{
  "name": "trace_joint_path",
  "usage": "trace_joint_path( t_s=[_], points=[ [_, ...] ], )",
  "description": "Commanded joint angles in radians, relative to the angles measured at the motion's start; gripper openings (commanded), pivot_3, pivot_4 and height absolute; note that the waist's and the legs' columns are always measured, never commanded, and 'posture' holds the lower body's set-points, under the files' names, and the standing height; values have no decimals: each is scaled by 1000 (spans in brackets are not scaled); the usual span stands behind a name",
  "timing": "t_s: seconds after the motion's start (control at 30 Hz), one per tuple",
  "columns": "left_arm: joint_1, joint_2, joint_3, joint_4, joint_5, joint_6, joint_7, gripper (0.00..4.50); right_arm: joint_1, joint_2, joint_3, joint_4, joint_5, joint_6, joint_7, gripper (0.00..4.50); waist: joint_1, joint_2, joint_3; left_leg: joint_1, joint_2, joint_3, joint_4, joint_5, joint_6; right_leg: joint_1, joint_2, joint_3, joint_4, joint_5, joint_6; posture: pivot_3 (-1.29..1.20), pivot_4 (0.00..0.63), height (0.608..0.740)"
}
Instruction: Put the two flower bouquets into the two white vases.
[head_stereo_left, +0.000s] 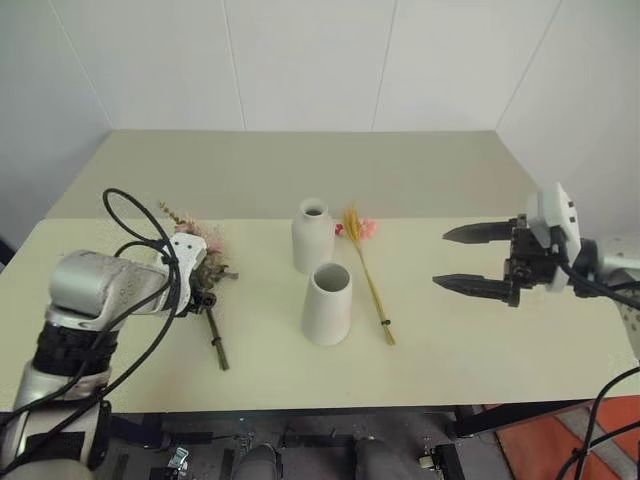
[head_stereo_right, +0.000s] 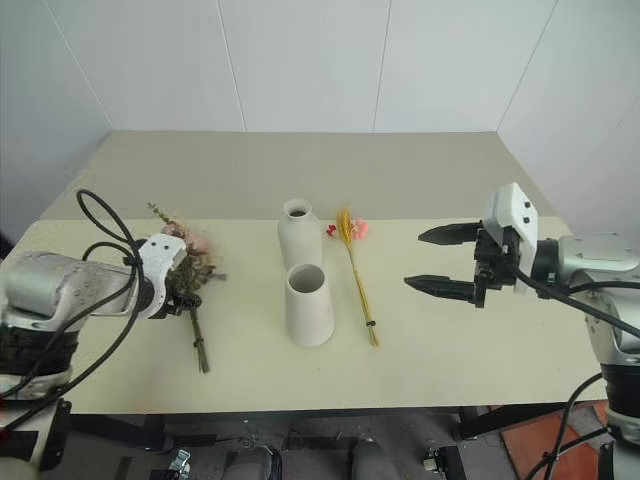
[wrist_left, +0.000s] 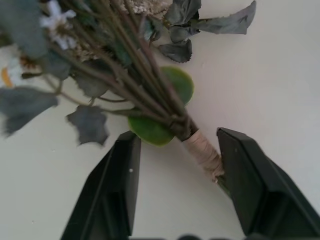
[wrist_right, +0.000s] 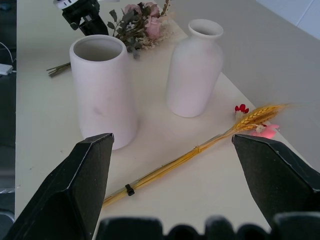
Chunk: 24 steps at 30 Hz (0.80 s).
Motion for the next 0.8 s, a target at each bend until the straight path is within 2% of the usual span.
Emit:
trace_joint_path(
  t_s=[0.03,0.17,0.33,0.4,0.5,0.6,0.8],
  points=[
    [-31,-11,-5,41,68,-17,-4,1341,-36,-35,-33,-6,14,-30,44,4500,0,0,0,0,0,0,0,0,0,0,0,0,0,0,0,0,150,740],
    [-41,-16,3,61,108,-34,-19,120,-58,-52,-26,8,16,-38,89,4500,0,0,0,0,0,0,0,0,0,0,0,0,0,0,0,0,150,740],
    [-60,-40,113,30,186,-194,19,78,-91,-55,-13,32,5,-44,121,4500,4,0,0,0,0,0,0,0,0,0,0,0,0,0,0,0,150,740],
    [-80,-67,180,8,208,-354,28,78,-100,-48,-9,35,12,-37,122,4500,5,0,0,-1,0,0,0,0,0,0,-1,0,0,0,0,0,150,740],
    [-118,-83,211,-11,199,-638,-91,78,-111,-39,-2,49,27,-10,128,4500,12,-1,0,-2,-1,0,0,0,0,-1,-2,-1,-1,1,0,0,150,740],
    [-227,-144,211,69,184,-867,-198,78,-129,-40,20,83,6,5,126,4500,29,-1,0,-2,-2,0,0,0,0,0,-2,-1,-1,1,0,0,150,740],
    [-473,-313,206,312,159,-1084,-321,78,-138,-44,25,86,-4,52,63,4500,39,-1,0,-3,-3,0,1,0,0,1,-3,-1,-3,1,2,0,150,740]
  ],
)
